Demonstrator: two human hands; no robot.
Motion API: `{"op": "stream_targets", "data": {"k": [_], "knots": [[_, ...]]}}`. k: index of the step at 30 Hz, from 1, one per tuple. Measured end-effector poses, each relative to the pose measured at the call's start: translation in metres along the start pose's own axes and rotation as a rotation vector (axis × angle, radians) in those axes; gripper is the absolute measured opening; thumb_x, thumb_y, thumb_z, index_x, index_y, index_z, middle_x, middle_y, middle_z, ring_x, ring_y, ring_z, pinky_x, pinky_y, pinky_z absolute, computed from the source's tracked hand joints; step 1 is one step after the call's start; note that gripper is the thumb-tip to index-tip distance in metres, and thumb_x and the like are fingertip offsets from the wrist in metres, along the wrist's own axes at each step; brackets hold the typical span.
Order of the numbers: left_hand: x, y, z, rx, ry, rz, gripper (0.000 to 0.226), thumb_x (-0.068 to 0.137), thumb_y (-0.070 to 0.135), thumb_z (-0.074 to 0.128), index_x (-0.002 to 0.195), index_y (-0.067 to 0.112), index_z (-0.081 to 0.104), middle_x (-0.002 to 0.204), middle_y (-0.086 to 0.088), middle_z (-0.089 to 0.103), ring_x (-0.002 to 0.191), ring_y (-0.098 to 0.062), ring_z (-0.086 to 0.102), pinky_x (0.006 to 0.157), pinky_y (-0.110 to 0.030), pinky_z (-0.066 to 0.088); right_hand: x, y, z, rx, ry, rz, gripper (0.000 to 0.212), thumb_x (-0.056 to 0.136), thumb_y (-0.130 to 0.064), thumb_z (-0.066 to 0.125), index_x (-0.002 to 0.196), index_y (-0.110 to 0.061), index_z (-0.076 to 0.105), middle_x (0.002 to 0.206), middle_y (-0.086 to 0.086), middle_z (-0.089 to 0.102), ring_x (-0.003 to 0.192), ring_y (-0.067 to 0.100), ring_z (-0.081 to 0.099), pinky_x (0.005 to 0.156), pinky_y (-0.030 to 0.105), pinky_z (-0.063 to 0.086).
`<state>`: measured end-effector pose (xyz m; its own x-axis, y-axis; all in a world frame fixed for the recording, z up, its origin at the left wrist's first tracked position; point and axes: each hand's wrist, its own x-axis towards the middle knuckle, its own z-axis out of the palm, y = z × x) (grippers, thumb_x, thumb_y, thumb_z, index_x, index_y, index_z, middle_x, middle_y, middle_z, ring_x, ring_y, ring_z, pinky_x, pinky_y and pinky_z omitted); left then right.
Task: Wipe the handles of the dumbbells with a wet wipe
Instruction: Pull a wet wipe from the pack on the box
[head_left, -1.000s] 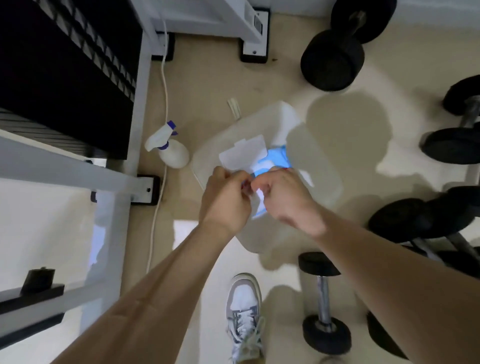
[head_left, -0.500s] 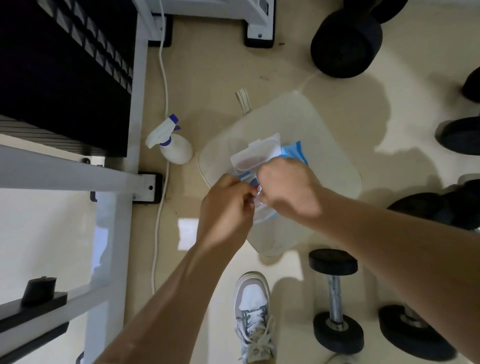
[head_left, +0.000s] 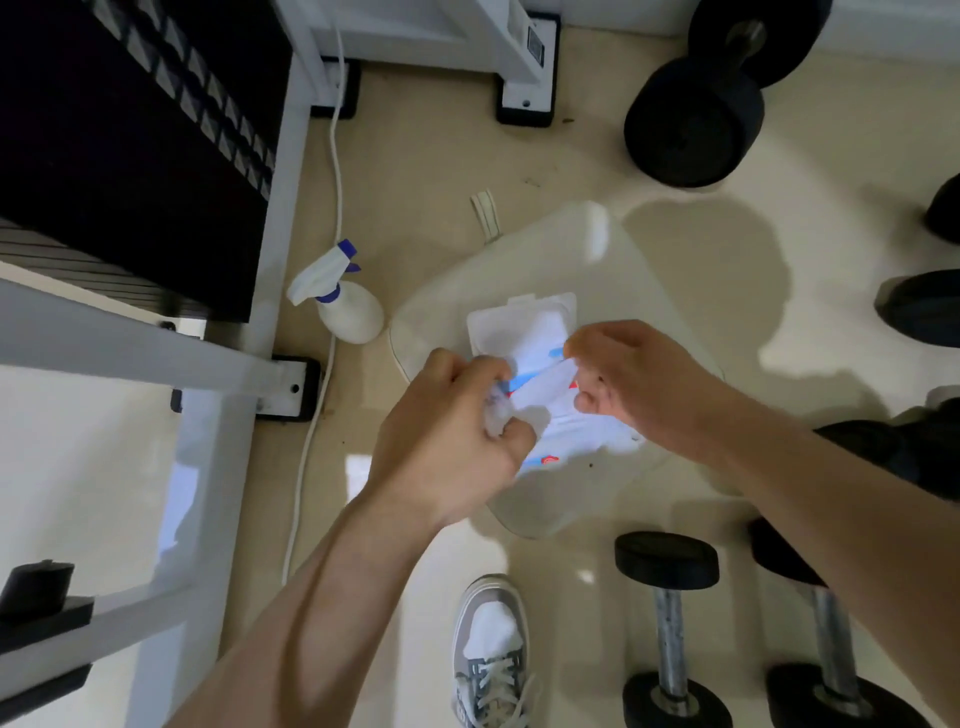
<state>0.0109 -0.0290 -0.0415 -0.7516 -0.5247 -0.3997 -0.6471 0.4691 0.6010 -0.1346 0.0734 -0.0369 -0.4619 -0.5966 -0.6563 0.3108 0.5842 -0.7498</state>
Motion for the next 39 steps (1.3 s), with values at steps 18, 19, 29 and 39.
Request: {"op": "stream_targets", "data": {"k": [18, 19, 29, 39], "knots": [[0.025, -0.013, 0.034, -0.124, 0.363, 0.171, 0.022, 0.082, 0.028, 0.063, 0.061, 0.031, 0.059, 0.078, 0.004, 0.052, 0.079, -0.003, 0.051, 0.065, -0.017, 0.038, 0.012, 0.058, -0.004, 0.160, -0.089, -0.371, 0.013, 0.088, 0.001, 0.060, 0.096, -0.002, 0.069, 0.080, 0.010, 0.071, 0.070, 0.015, 0.065, 0.068, 0.025, 0.052], [0.025, -0.012, 0.033, -0.171, 0.372, 0.219, 0.019, 0.083, 0.028, 0.064, 0.064, 0.027, 0.062, 0.080, 0.005, 0.051, 0.077, -0.001, 0.051, 0.066, -0.015, 0.037, 0.015, 0.060, -0.004, 0.207, -0.072, -0.394, 0.011, 0.089, 0.001, 0.057, 0.093, 0.002, 0.067, 0.069, 0.010, 0.067, 0.059, 0.013, 0.060, 0.059, 0.021, 0.049], [0.025, -0.014, 0.028, -0.424, 0.239, 0.137, 0.016, 0.081, 0.023, 0.072, 0.068, 0.013, 0.070, 0.055, 0.008, 0.051, 0.044, -0.003, 0.041, 0.048, -0.017, 0.036, 0.019, 0.049, 0.005, 0.176, 0.093, -0.382, 0.040, 0.086, -0.054, 0.055, 0.080, -0.014, 0.057, 0.070, 0.014, 0.041, 0.052, 0.022, 0.034, 0.044, 0.024, 0.025], [0.018, -0.011, 0.024, -0.525, 0.250, 0.122, 0.025, 0.093, 0.028, 0.053, 0.080, 0.008, 0.059, 0.060, 0.000, 0.052, 0.054, -0.015, 0.045, 0.047, -0.019, 0.036, -0.013, 0.035, -0.018, -0.364, 0.478, -0.723, 0.018, 0.088, -0.019, 0.063, 0.071, -0.016, 0.066, 0.051, -0.007, 0.044, 0.045, 0.004, 0.035, 0.048, 0.020, 0.034]]}}
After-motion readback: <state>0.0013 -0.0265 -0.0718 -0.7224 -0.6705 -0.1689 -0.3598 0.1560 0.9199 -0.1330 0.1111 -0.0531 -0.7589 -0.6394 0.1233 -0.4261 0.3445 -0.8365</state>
